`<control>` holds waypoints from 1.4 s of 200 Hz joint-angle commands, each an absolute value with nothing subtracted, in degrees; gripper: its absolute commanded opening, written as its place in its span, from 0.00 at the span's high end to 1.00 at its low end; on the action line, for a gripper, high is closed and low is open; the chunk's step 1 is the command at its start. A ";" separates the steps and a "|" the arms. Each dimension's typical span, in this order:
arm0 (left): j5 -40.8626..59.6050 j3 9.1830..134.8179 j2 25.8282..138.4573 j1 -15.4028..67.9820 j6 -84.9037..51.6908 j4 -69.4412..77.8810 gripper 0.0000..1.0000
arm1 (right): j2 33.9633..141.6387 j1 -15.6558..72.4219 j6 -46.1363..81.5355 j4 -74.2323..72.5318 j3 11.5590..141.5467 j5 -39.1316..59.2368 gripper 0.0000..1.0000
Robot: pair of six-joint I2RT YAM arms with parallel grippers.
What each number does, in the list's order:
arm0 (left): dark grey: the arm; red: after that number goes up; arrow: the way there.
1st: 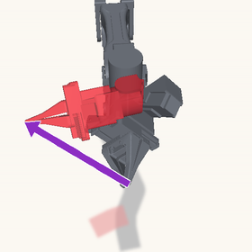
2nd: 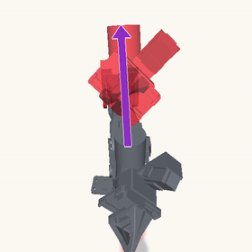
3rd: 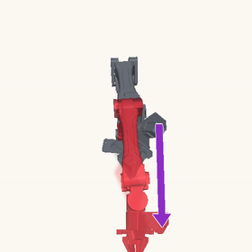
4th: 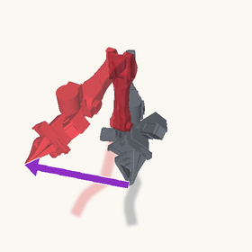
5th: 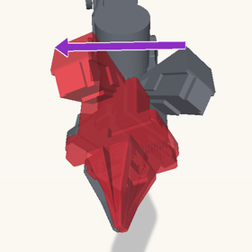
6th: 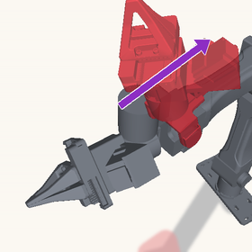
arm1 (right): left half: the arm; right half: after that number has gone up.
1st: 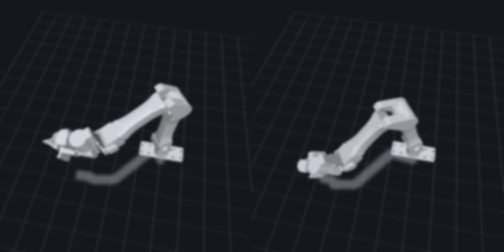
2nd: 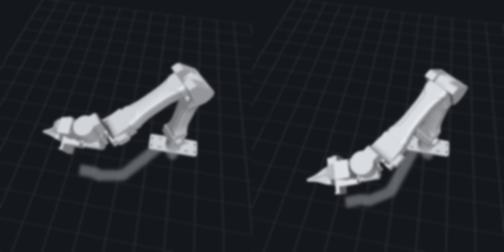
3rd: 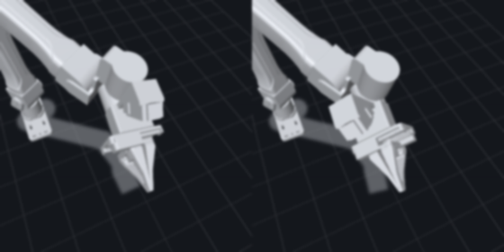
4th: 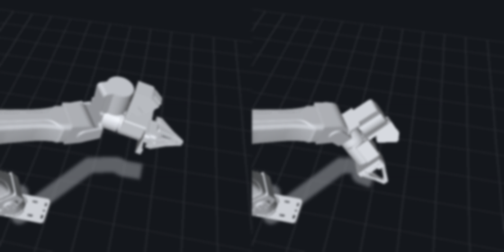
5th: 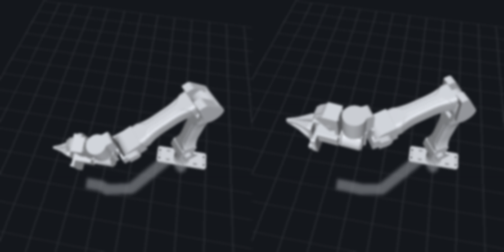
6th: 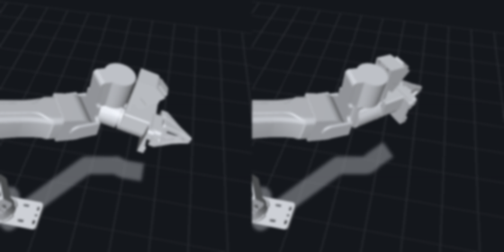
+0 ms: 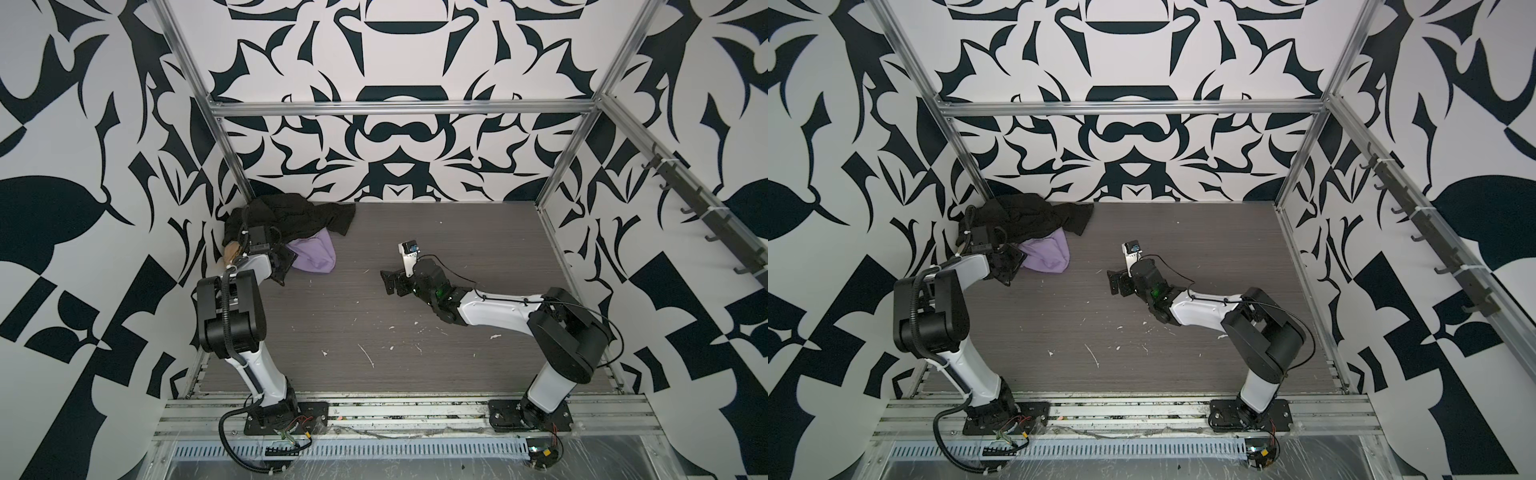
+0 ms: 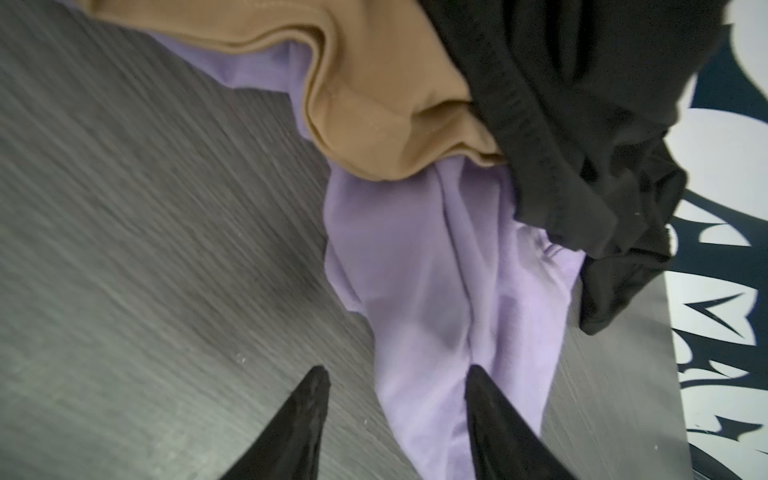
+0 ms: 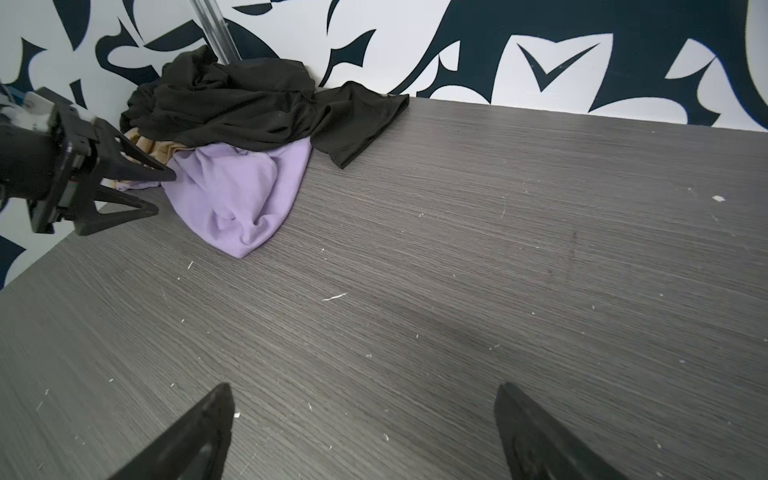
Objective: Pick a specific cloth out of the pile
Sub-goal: 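Reach the left gripper to the lavender cloth while the right arm advances, then close the left gripper on the lavender cloth's edge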
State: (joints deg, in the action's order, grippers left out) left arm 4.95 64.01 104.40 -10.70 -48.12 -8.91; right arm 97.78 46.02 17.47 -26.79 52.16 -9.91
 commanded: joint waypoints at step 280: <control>7.35 69.79 108.42 -10.85 -49.66 -12.22 1.00 | 98.10 47.68 15.20 -30.15 53.92 -7.12 0.00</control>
State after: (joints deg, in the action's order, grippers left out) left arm 6.26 68.99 110.30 -10.70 -49.65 -10.94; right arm 99.22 47.35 15.27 -27.64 53.21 -7.46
